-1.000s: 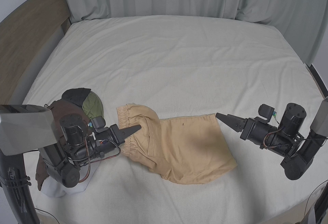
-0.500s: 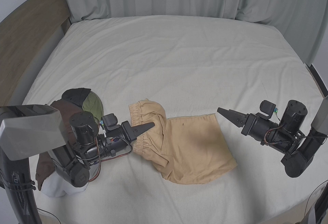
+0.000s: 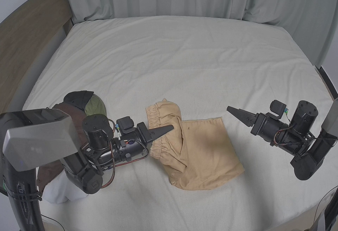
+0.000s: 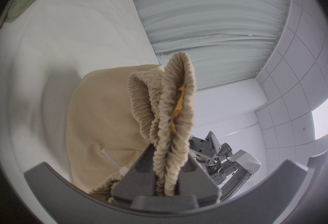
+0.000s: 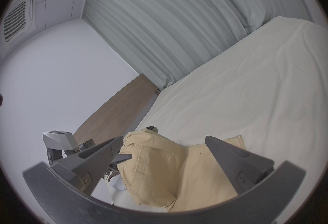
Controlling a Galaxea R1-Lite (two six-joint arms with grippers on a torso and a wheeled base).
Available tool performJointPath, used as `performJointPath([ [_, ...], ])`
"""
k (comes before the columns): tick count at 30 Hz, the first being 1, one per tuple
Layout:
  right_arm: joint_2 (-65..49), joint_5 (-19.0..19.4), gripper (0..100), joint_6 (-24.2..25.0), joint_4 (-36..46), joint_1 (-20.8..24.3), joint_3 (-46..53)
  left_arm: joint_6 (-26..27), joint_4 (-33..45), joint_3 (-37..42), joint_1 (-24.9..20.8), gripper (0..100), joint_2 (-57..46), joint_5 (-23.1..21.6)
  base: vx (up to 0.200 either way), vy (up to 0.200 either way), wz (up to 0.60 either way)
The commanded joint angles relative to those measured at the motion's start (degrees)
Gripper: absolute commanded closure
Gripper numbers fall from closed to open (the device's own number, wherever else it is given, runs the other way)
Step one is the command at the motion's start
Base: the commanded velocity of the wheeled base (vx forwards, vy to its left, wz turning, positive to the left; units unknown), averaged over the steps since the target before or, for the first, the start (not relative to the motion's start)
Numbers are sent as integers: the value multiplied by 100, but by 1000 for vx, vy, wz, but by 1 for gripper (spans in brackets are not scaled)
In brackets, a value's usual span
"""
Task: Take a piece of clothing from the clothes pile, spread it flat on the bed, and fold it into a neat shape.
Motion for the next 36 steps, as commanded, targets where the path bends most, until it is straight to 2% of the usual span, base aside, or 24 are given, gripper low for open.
performJointPath([
  [1,20,3,0,5,6,-53,-44,-35,1,-128,-119,100,181,4,0,0,0],
  [23,47,-5,0,22,6,-53,-114,-378,-7,-655,-611,100,814,21,0,0,0],
  [36,64,-5,0,31,6,-44,-150,-492,-7,-884,-673,100,1052,21,0,0,0],
])
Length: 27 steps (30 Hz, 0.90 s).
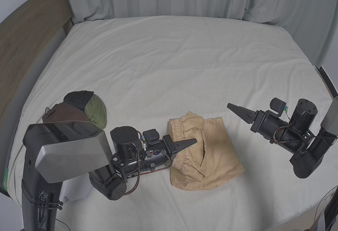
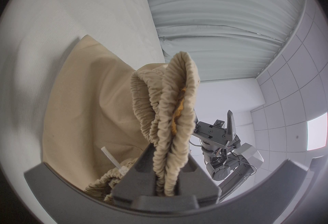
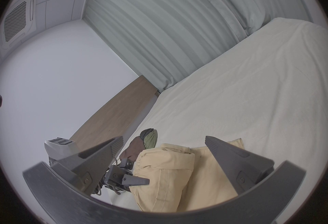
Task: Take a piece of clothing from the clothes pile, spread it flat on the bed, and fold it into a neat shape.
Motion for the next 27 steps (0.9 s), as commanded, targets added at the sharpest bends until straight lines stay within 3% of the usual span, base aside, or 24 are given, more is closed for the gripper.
performJointPath([
  [1,9,6,0,1,-4,1,-1,13,-1,-90,-2,100,136,23,0,0,0],
  [14,18,6,0,1,-13,1,-1,66,-1,-143,-11,100,224,50,0,0,0],
  [15,27,-3,0,1,-4,-8,8,110,-1,-143,-11,0,233,50,0,0,0],
  [27,150,6,0,-8,-13,-87,26,382,-1,-204,-55,0,206,173,0,0,0],
])
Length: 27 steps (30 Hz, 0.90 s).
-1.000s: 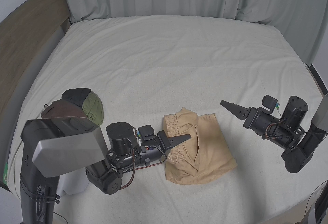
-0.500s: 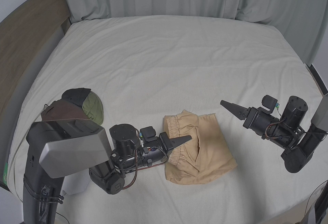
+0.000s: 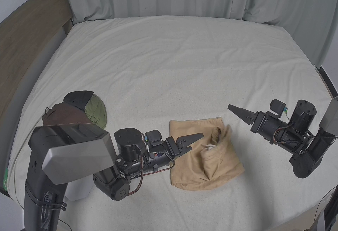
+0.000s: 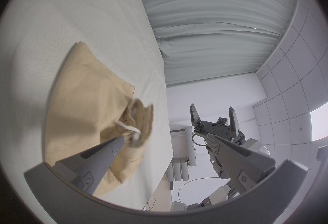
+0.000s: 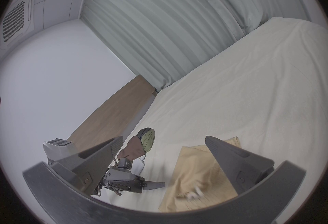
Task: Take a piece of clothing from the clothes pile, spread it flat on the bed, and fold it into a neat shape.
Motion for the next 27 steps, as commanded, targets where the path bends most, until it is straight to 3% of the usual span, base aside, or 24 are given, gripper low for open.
performJointPath([
  [1,54,6,0,-1,3,-4,27,-4,-1,7,-17,0,-9,39,0,0,0],
  [5,256,6,0,-10,-5,23,62,93,-1,59,-26,0,-53,109,0,0,0],
  [12,695,6,0,-10,3,146,308,884,-1,306,62,0,-264,355,0,0,0],
  [16,818,6,0,-10,3,225,414,1051,-1,464,150,0,-405,355,0,0,0],
  [18,1187,-12,0,-10,3,304,493,1710,-1,763,405,0,-818,355,0,0,0],
  [22,1442,-109,0,-10,3,313,598,2360,-1,1044,730,0,-1152,355,0,0,0],
  [27,1715,-117,0,-36,12,330,765,2668,-1,1299,1116,0,-1407,373,0,0,0],
])
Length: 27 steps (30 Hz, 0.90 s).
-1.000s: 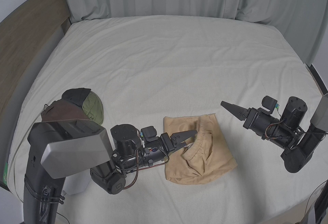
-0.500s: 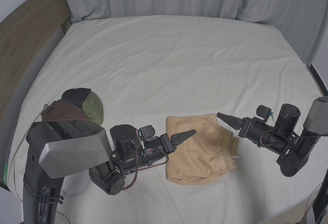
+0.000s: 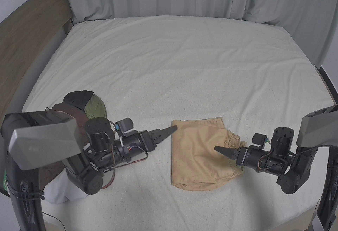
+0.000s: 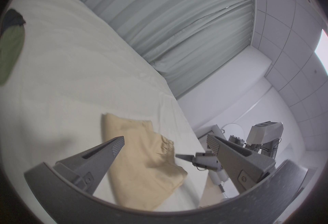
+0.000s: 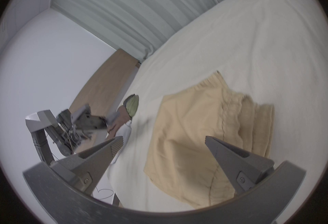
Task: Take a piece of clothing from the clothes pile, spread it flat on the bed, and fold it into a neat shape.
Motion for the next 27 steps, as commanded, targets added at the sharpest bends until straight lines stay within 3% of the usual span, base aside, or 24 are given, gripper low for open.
performJointPath([
  [1,502,-16,0,-25,5,33,184,230,-1,294,421,0,-500,12,0,0,0],
  [5,625,-16,0,-69,5,86,457,406,-1,355,606,0,-711,-6,0,0,0],
  [13,1029,-16,0,-843,-4,-55,562,775,-1,487,729,0,-869,-23,0,0,0],
  [27,361,-7,0,-641,-21,-231,-229,793,-1,478,729,0,-878,-14,0,0,0],
])
